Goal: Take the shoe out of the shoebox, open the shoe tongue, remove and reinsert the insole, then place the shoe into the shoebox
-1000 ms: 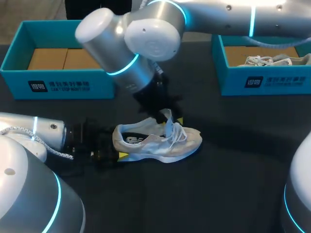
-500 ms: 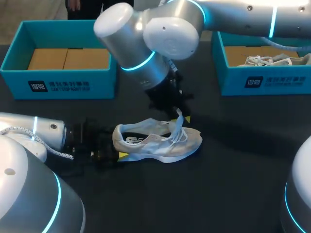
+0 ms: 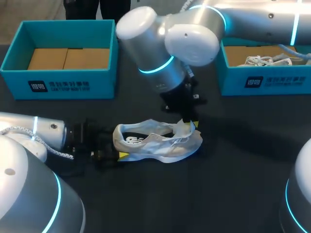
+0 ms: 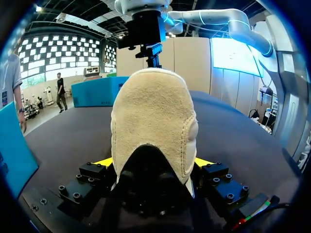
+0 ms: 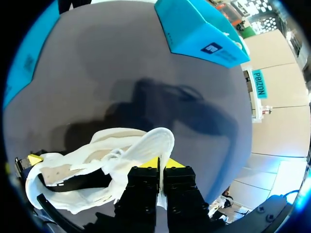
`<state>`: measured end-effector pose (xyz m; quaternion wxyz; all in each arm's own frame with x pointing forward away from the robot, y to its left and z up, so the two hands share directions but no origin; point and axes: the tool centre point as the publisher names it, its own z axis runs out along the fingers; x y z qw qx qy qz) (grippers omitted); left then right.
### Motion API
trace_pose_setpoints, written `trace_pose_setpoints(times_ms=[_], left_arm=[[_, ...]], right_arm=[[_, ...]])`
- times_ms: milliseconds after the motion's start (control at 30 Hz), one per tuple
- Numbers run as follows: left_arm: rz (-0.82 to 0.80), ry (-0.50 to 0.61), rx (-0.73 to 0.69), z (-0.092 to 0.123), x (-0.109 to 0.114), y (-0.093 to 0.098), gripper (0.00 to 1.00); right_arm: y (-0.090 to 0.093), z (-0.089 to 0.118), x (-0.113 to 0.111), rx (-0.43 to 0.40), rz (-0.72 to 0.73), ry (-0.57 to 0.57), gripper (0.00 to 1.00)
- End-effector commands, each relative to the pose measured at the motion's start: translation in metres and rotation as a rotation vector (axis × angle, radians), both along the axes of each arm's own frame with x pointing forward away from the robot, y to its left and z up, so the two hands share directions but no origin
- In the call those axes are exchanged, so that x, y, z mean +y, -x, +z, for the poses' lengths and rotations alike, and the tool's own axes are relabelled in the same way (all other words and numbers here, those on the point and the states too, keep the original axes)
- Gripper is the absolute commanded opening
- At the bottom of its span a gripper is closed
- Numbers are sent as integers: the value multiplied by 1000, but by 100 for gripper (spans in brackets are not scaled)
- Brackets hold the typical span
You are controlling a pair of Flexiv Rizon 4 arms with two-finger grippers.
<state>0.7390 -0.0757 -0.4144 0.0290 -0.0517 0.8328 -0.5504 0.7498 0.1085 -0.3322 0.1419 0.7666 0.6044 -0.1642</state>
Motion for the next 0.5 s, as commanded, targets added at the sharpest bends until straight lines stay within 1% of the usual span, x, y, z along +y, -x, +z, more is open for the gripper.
trace_pose_setpoints(times_ms=[33,400,500], left_arm=[[4,-1,-1,-1,1,1,0],[4,-1,-1,-1,1,1,0],[4,-1,-1,-1,1,1,0]], right_arm=[[5,-13,-14,-100,-218,-16,0],[2,-51,-37,-77,-245,-16,0],[2,-58,-41,-69,-255,-26,0]])
